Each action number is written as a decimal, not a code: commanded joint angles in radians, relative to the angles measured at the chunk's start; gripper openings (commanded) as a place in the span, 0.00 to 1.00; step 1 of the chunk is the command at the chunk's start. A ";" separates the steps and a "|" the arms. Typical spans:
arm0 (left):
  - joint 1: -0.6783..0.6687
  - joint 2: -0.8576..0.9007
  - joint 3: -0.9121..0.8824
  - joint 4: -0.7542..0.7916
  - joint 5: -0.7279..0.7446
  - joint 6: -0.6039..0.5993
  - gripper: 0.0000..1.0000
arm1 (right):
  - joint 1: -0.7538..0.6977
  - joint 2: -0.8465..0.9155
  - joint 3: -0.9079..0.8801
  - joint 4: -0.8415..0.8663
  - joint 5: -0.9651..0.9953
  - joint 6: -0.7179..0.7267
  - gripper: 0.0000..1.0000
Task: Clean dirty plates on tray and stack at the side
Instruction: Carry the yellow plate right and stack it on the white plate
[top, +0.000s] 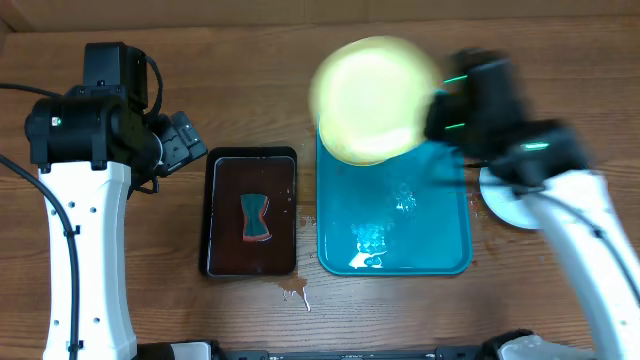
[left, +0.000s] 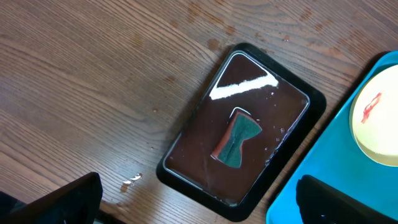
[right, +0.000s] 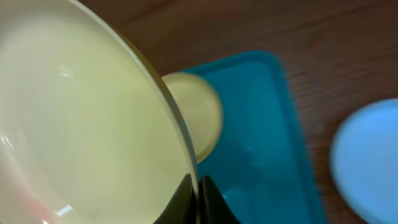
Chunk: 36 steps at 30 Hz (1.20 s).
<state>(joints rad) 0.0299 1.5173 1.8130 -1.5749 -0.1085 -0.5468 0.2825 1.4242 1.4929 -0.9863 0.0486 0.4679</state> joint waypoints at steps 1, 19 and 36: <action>0.003 -0.001 0.015 0.002 -0.006 0.012 1.00 | -0.220 0.011 0.000 -0.074 -0.077 0.031 0.04; 0.003 -0.001 0.015 0.002 -0.006 0.012 1.00 | -0.775 0.363 -0.057 -0.281 -0.076 0.000 0.04; 0.003 -0.001 0.015 0.002 -0.006 0.012 1.00 | -0.764 0.244 -0.133 -0.201 -0.231 -0.085 0.47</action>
<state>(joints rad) 0.0299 1.5173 1.8130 -1.5753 -0.1081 -0.5468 -0.5087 1.7668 1.3445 -1.1934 -0.1051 0.4179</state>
